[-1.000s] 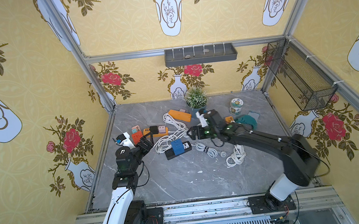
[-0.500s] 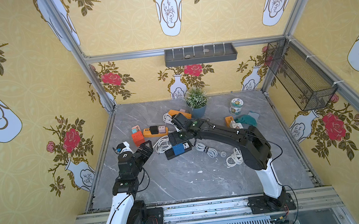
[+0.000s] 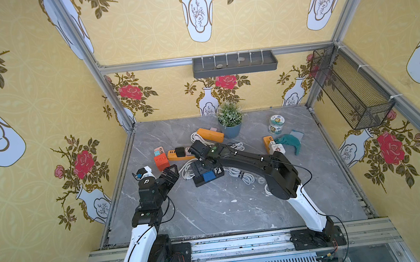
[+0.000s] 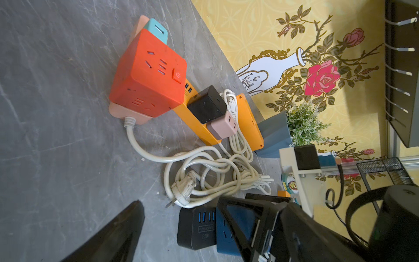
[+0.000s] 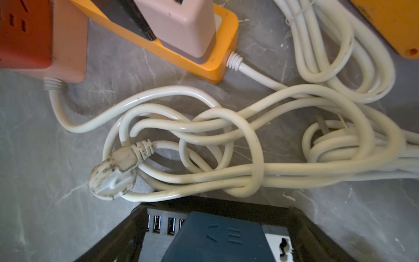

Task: Pull the plug off the socket
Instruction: Move the socket to the center of the board.

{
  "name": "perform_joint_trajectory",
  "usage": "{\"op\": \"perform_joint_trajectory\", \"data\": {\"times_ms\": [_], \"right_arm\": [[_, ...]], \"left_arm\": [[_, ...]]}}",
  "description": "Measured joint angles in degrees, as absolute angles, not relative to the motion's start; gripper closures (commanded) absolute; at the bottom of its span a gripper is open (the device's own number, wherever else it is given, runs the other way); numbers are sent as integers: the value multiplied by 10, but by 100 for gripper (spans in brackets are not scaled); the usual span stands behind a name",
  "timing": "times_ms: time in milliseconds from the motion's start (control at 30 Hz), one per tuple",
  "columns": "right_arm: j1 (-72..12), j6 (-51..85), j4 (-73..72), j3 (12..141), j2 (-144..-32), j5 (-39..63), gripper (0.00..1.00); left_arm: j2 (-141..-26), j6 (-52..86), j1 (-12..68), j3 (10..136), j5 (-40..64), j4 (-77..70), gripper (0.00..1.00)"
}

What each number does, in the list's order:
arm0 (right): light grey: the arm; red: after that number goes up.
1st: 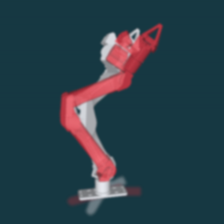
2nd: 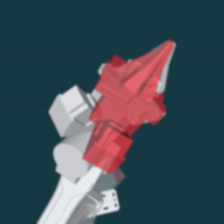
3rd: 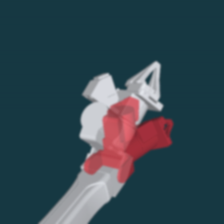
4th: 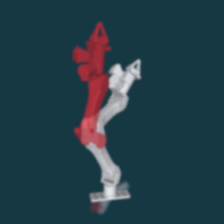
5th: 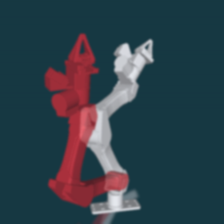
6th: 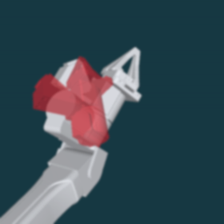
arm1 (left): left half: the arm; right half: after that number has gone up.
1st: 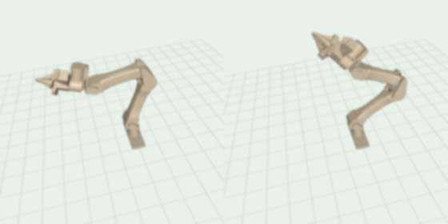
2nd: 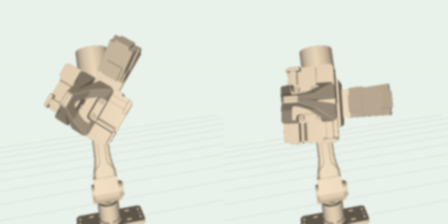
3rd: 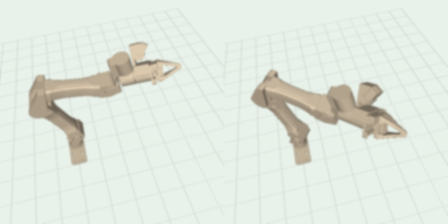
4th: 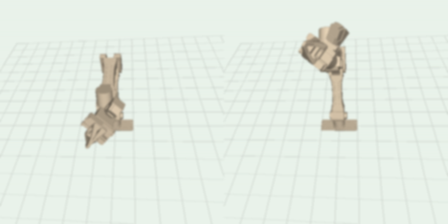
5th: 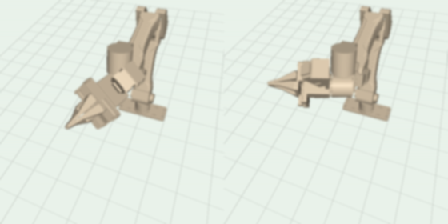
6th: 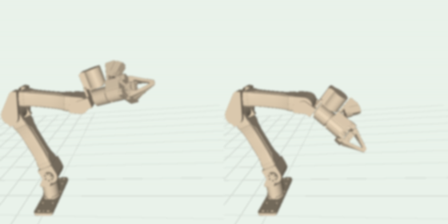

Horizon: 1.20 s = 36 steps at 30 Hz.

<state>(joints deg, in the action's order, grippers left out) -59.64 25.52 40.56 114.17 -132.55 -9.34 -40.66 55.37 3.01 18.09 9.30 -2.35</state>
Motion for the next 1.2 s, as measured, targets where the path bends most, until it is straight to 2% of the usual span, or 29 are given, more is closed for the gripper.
{"op": "perform_joint_trajectory", "data": {"times_ms": [167,333,433,567,900,1067,1200], "right_arm": [[-598,255,417,1152,-1329,-109,21],[-601,254,418,1146,-1327,-109,52],[-596,253,405,1130,-1316,-99,60],[-584,253,374,1083,-1284,-79,61],[-511,258,251,879,-1152,-9,61],[-506,257,222,853,-1139,13,62],[-505,256,219,850,-1139,17,62]], "left_arm": [[-413,561,30,181,103,-25,1],[-426,571,35,181,113,-26,4],[-439,576,41,181,123,-28,9],[-464,587,57,183,142,-40,15],[-635,606,116,205,257,-146,15],[-727,618,131,233,312,-225,15],[-813,633,139,265,352,-268,21]]}}
